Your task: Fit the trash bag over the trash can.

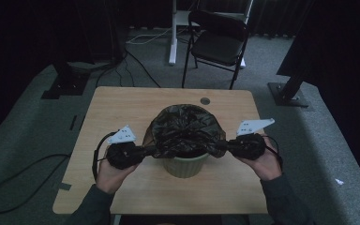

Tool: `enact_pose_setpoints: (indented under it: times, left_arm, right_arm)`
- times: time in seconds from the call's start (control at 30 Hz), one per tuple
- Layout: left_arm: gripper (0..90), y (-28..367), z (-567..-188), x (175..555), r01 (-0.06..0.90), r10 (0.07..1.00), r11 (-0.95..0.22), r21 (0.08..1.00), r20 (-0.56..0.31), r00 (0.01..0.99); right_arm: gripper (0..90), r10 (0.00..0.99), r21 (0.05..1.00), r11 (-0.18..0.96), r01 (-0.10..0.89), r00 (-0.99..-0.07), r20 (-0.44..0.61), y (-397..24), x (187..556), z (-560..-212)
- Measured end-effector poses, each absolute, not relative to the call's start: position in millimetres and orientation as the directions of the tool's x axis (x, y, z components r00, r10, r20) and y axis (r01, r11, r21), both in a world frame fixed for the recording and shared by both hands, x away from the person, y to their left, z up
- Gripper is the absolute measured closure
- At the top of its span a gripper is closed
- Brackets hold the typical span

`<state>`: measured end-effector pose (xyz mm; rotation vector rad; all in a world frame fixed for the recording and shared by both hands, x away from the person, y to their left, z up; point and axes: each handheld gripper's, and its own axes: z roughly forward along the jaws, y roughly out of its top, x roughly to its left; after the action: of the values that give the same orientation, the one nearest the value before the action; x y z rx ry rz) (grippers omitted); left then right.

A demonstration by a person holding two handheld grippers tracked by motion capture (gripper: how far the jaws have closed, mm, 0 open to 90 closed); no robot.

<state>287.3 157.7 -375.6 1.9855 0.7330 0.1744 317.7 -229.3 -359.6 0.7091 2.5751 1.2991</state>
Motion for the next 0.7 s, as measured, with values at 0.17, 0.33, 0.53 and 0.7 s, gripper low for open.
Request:
enact_pose_setpoints:
  times: [0.17,0.33,0.53,0.7]
  left_arm:
    - [89.3,152.7,-385.3,280.8,0.406,0.541,-0.379,0.832,-0.157,0.826]
    - [89.4,141.8,-398.0,280.9,0.402,0.52,-0.425,0.811,-0.145,0.842]
    - [89.5,138.1,-404.7,284.6,0.406,0.52,-0.439,0.802,-0.142,0.842]
    - [89.5,144.4,-410.9,289.9,0.417,0.526,-0.409,0.812,-0.165,0.835]
  right_arm:
    - [89.7,0.446,0.794,0.515,0.323,-0.892,0.074,-226.9,313.6,-364.8]
    - [89.9,0.42,0.8,0.5,0.332,-0.901,0.111,-230.2,315.4,-371.5]
    - [89.9,0.411,0.79,0.505,0.349,-0.901,0.136,-233.2,314.8,-380.5]
    - [89.9,0.412,0.785,0.5,0.365,-0.898,0.156,-234.1,317.8,-388.1]
